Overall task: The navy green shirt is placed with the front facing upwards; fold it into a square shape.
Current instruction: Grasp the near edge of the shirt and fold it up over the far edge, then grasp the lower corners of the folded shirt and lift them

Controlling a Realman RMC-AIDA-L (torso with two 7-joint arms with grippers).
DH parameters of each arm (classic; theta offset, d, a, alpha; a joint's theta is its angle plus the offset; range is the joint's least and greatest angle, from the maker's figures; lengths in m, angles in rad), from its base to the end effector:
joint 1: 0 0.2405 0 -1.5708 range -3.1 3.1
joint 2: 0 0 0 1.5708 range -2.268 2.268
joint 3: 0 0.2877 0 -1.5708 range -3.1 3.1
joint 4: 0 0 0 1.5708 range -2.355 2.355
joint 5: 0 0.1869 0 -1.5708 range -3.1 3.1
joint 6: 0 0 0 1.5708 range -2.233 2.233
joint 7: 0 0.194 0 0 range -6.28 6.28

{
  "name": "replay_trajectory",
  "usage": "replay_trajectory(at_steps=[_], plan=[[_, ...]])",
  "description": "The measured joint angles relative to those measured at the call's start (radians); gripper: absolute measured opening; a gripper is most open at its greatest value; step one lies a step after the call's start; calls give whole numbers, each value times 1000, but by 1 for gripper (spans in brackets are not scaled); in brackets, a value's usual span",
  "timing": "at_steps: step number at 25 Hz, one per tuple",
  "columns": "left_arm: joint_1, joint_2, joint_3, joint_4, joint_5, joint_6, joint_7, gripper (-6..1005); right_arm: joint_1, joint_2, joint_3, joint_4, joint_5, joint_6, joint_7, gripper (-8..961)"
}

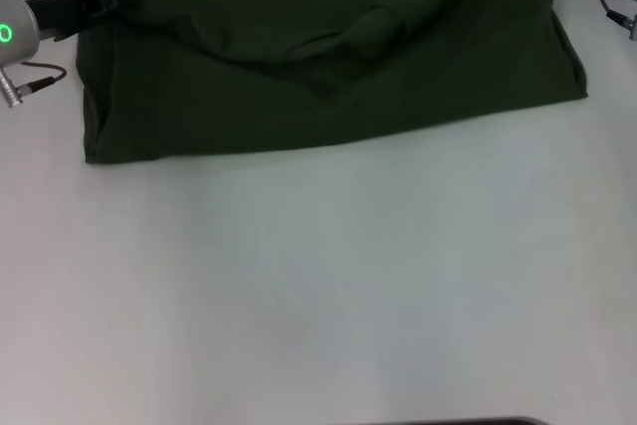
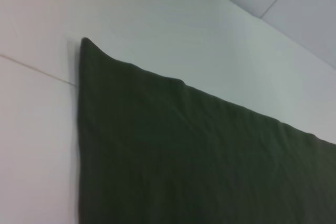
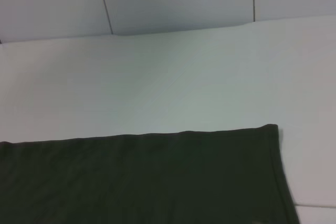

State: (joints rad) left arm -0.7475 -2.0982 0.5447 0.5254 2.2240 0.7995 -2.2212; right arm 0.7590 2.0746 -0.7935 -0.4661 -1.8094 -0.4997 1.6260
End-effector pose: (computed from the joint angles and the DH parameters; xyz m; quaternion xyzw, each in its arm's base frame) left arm -0.2972 0.4668 -0.0500 -0.7002 -0.5950 -0.2200 0.3275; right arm 0.2912 0.5019 -0.0270 -0.7713 0.4023 0.1659 0.4644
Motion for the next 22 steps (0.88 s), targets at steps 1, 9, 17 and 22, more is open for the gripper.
replay_trajectory(at_steps=[1, 9, 17, 22], plan=[[1, 0, 1, 1, 0, 5, 0, 274, 0, -3, -4, 0, -5, 0, 9, 234], [21, 16, 5, 10, 0, 48, -26, 578, 5, -35, -22, -9, -80, -15, 139, 469], [54, 39, 4, 36, 2, 150, -54, 610, -4, -71, -47, -43, -246, -101, 352, 612], [108, 50, 2, 137, 0, 331, -106, 608, -59, -93, -40, -221, -424, -318, 586, 607]])
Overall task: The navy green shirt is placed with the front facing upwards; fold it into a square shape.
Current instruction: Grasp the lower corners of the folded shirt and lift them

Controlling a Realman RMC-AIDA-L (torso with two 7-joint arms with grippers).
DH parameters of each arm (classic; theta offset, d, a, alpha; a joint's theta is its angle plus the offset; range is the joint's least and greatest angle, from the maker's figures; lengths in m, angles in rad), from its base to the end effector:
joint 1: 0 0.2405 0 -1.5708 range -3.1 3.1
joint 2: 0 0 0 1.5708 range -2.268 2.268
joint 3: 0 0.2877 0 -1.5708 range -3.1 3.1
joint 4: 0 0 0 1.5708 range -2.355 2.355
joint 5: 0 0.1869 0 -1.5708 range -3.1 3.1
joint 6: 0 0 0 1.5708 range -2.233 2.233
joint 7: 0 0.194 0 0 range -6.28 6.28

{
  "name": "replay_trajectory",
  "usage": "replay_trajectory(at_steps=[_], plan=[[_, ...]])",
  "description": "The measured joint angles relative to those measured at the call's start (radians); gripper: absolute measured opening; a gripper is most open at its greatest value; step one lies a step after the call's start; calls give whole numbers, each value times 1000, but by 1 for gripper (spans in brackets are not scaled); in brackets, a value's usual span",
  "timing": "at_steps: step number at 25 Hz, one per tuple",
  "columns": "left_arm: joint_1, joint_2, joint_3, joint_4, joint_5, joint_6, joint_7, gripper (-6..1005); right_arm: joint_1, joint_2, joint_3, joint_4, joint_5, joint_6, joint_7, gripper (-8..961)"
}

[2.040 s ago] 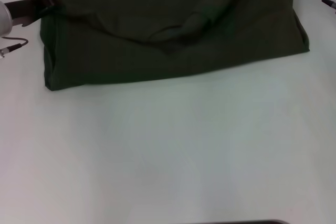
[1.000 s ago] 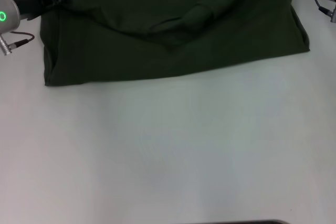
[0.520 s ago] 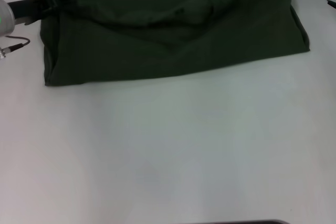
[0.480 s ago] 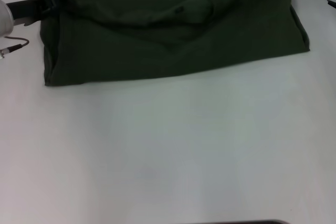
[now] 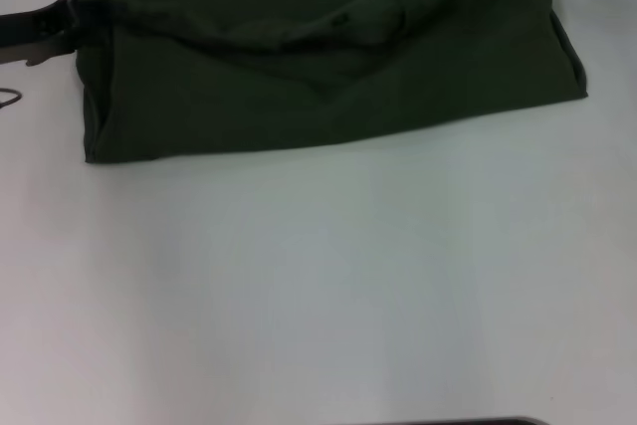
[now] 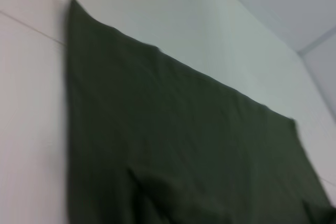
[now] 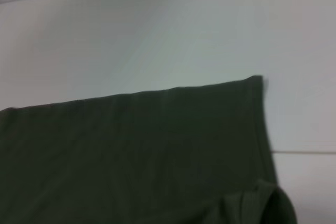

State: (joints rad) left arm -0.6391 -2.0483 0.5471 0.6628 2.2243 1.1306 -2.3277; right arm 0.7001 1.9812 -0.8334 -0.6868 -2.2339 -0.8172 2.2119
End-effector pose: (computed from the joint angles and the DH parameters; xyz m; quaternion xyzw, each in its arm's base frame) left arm -0.3060 0.4287 -0.0219 -0.7084 -0.6197 -0.2318 0.2458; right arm 0.3036 0.4847 0.0128 -0.7820 0.4680 0.1267 0.3915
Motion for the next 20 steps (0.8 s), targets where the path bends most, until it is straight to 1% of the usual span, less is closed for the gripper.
replay_trajectory(at_steps=[2, 4, 5, 6, 7, 9, 11, 13, 14, 16, 20], plan=[[27, 5, -1, 60, 1, 104, -28, 607, -32, -7, 2, -95, -25, -117, 54, 605], [54, 16, -2, 117, 2, 203, -53, 606, -58, -21, 4, -182, -38, -246, 108, 604], [62, 26, -2, 134, 2, 254, -64, 605, -68, -30, 5, -212, -41, -307, 129, 603], [62, 26, -2, 134, 2, 254, -64, 605, -75, -39, 7, -242, -42, -376, 148, 602], [71, 67, 2, 155, 3, 406, -83, 604, -78, -48, 12, -267, -43, -458, 156, 601], [66, 93, 3, 150, 12, 485, -85, 603, -81, -60, 27, -310, -45, -609, 146, 599], [54, 126, 2, 147, 45, 574, -88, 602, -79, -66, 47, -330, -48, -714, 121, 597], [40, 147, -3, 146, 93, 619, -103, 601, -75, -70, 72, -331, -50, -776, 101, 595], [32, 154, -4, 146, 122, 634, -114, 602, -74, -72, 81, -327, -50, -792, 98, 595], [24, 156, -4, 143, 164, 642, -135, 602, -75, -74, 89, -306, -50, -803, 98, 595], [21, 146, -4, 110, 198, 612, -162, 604, -84, -70, 100, -247, -50, -810, 93, 595]])
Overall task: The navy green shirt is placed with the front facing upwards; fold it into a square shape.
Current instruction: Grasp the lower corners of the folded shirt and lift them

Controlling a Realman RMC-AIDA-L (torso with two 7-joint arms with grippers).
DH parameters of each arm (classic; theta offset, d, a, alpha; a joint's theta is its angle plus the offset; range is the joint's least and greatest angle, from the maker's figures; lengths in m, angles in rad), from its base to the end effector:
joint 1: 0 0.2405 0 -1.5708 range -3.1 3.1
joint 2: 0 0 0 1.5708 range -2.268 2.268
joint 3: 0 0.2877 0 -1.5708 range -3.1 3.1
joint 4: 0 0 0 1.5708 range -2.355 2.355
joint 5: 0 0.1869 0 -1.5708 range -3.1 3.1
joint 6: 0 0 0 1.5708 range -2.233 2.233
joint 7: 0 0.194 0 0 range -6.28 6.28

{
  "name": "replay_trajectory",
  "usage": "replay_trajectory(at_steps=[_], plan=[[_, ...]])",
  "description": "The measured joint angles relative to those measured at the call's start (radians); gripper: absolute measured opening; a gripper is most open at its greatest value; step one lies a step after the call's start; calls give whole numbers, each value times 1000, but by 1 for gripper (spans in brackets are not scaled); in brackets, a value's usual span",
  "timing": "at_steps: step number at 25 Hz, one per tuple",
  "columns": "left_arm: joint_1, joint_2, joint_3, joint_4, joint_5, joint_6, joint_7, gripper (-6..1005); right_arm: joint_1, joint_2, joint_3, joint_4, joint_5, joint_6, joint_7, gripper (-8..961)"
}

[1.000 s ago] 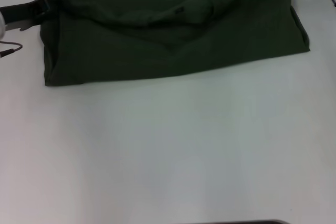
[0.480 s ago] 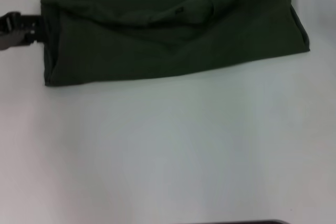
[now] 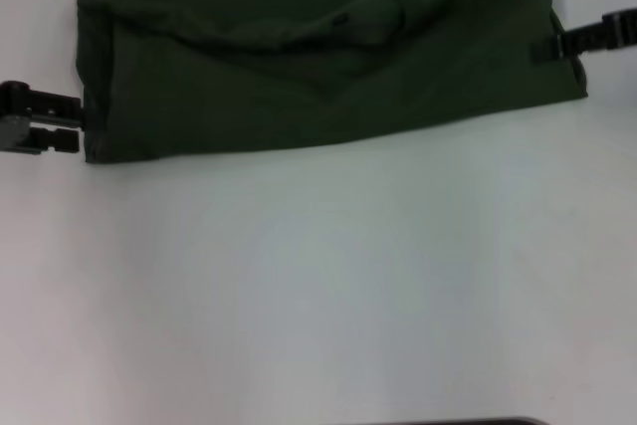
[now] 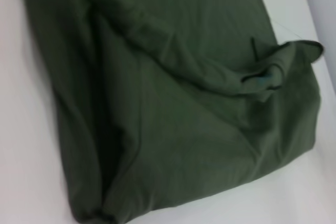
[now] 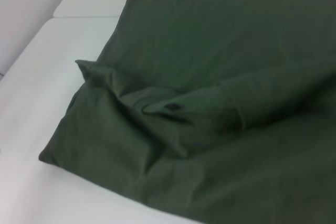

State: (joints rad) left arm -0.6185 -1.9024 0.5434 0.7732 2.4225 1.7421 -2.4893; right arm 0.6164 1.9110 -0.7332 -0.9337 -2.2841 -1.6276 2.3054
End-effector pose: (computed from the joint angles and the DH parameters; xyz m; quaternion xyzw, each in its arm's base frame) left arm -0.3037 0.3513 0.0204 -0.7486 -0.6524 -0.0977 0.0669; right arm 0.2784 0.3847 0.0294 -0.8536 0.4936 0.0851 0.1433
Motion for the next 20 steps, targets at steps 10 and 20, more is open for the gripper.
replay_trajectory(at_steps=[10, 20], plan=[[-17, -1, 7, -125, 20, -230, -46, 607, -8, 15, 46, 37, 8, 0, 6, 596], [-102, -7, 59, -244, 114, -380, -57, 657, -4, 20, 49, 39, 6, 10, 1, 596]])
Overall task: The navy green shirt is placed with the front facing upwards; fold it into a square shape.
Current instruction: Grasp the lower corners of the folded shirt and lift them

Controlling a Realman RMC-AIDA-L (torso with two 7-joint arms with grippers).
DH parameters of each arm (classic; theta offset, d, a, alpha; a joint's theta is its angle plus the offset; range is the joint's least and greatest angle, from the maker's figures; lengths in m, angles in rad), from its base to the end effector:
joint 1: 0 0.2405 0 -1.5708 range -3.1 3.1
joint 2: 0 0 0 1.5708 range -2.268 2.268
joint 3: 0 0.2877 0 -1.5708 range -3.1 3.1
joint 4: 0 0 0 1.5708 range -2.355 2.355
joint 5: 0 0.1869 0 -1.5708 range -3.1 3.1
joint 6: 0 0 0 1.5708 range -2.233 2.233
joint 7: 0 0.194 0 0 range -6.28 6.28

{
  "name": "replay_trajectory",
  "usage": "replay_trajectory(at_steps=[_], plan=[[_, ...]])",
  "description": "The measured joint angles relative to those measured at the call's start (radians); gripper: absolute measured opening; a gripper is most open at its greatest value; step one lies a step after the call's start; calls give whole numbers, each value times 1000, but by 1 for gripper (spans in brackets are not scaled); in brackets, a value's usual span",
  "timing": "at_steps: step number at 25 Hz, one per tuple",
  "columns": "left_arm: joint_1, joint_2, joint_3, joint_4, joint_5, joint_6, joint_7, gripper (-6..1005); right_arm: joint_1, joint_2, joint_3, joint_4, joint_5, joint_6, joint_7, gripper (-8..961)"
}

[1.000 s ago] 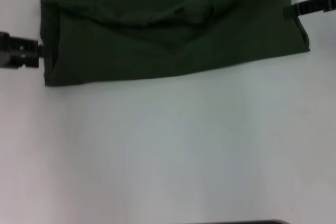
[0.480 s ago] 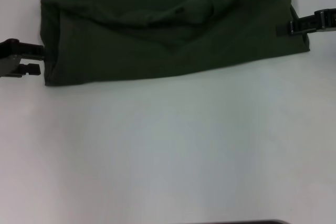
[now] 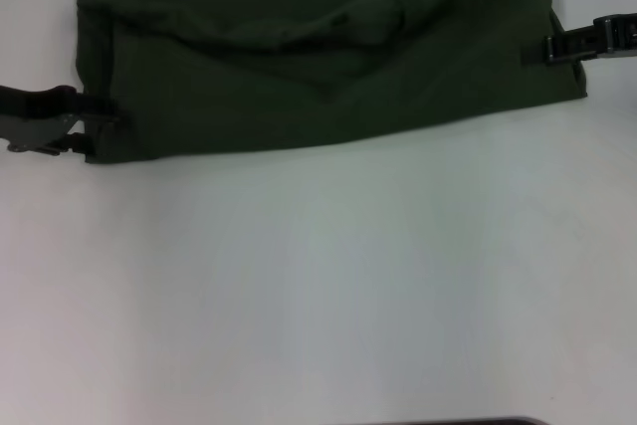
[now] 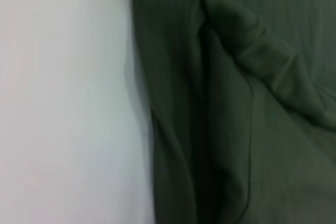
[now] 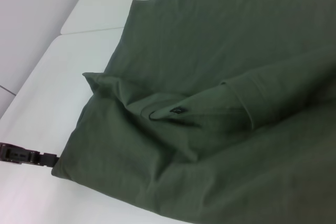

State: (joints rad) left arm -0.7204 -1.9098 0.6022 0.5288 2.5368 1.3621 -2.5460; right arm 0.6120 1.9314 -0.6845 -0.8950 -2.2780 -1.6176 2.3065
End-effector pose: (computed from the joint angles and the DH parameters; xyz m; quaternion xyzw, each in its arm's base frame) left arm -0.3282 0.3911 -0.0199 -0.7103 -0.6861 -0.0507 0.1490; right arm 0.2799 0.3822 0.0214 -0.8381 0.5165 0.1126 0.1348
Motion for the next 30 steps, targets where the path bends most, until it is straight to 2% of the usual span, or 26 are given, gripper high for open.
replay_trajectory(at_steps=[2, 9, 13, 20, 30], plan=[[-6, -3, 0, -3, 0, -1, -3, 739, -4, 0, 2, 0, 1, 0, -1, 596], [-13, -5, -1, -14, 0, -13, -12, 777, -11, 0, 11, 0, 1, 2, -4, 595], [-16, -15, -1, -17, 0, -19, -11, 798, -11, 0, 11, 0, 2, 2, -9, 596], [-38, -21, 35, -54, 0, -48, -6, 751, -9, 4, 12, -1, 2, -2, -9, 595], [-38, -29, 69, -20, 2, -50, 0, 683, -7, 4, 40, -1, 3, -7, -9, 595]])
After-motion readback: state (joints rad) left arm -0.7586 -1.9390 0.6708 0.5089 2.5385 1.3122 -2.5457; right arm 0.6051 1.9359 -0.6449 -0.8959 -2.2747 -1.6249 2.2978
